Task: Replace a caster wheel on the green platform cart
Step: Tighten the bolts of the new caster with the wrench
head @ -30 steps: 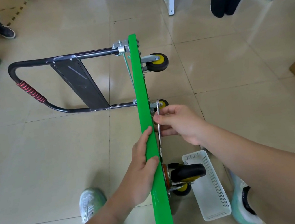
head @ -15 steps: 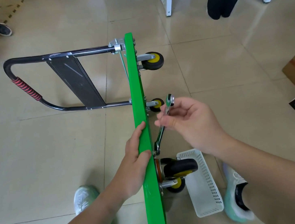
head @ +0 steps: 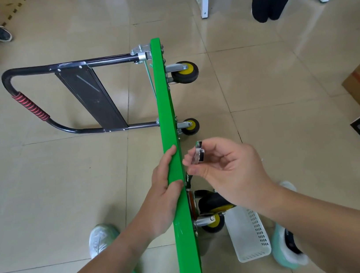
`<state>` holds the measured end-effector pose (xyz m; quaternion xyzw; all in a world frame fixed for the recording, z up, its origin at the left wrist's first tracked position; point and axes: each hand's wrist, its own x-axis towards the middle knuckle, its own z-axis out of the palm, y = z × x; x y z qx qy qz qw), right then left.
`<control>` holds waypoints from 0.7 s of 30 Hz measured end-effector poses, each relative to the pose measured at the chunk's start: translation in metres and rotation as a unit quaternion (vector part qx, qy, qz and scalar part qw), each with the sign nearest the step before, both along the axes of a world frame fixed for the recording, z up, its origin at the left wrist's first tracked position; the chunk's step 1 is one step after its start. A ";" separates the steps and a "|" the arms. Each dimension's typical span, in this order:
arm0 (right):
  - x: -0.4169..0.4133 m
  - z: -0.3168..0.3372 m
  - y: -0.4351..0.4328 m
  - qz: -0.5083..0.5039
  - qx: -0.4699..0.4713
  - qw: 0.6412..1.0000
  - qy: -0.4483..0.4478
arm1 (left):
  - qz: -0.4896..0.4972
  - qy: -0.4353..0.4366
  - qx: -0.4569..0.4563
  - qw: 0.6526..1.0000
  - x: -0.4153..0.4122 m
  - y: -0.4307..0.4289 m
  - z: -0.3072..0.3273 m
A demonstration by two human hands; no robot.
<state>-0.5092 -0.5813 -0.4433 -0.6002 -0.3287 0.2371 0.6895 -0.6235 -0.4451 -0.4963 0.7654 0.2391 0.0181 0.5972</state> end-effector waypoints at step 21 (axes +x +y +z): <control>0.010 -0.008 0.022 0.013 -0.042 0.999 0.008 | -0.006 -0.006 0.005 1.000 -0.002 0.001 -0.001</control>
